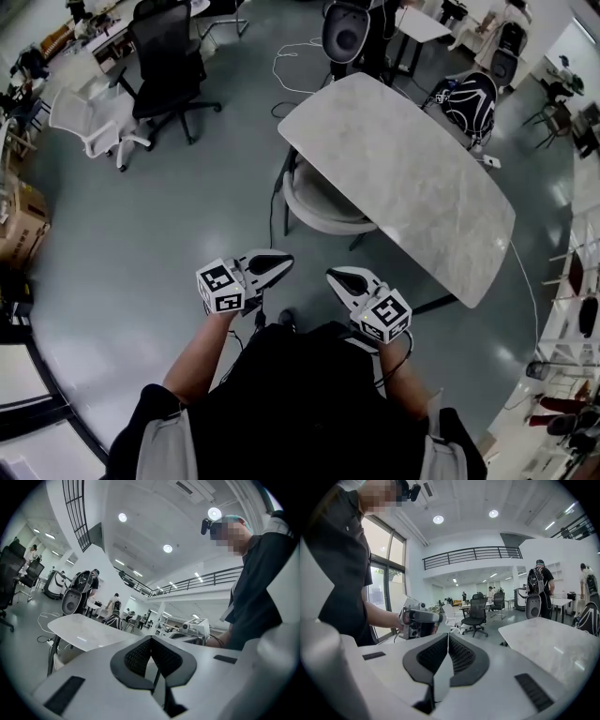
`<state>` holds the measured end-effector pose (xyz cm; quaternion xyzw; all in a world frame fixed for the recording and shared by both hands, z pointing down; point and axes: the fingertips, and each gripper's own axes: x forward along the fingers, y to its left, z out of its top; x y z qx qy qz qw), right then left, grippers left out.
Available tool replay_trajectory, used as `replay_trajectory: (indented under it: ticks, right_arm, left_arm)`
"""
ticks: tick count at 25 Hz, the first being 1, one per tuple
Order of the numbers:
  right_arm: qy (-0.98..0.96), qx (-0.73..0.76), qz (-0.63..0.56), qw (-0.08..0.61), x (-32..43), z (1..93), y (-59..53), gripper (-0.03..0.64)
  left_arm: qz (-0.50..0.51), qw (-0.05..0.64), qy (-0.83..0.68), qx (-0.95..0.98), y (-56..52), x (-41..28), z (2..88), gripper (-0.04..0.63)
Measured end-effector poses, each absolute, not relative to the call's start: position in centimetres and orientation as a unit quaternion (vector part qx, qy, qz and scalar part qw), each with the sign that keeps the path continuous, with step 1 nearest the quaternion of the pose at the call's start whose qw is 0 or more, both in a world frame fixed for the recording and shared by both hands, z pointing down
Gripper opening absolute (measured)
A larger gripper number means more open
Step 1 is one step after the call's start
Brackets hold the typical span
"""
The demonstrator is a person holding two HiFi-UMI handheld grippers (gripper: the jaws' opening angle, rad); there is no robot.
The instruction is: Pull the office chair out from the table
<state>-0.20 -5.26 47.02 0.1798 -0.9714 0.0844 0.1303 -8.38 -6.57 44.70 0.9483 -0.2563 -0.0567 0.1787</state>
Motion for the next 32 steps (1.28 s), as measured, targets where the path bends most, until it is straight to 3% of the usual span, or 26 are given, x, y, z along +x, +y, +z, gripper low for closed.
replay_trajectory:
  ticks: [11, 32]
  right_arm:
    - [-0.965, 0.177, 0.107, 0.163, -0.3, 49.7, -11.7, 0.021]
    - [-0.975, 0.147, 0.099, 0.137, 2.7, 48.5, -31.6, 0.021]
  left_arm:
    - [-0.045, 0.197, -0.242, 0.949, -14.1, -7.6, 47.0, 0.012]
    - [0.020, 0.183, -0.278, 0.943, -32.5, -4.2, 44.8, 0.012]
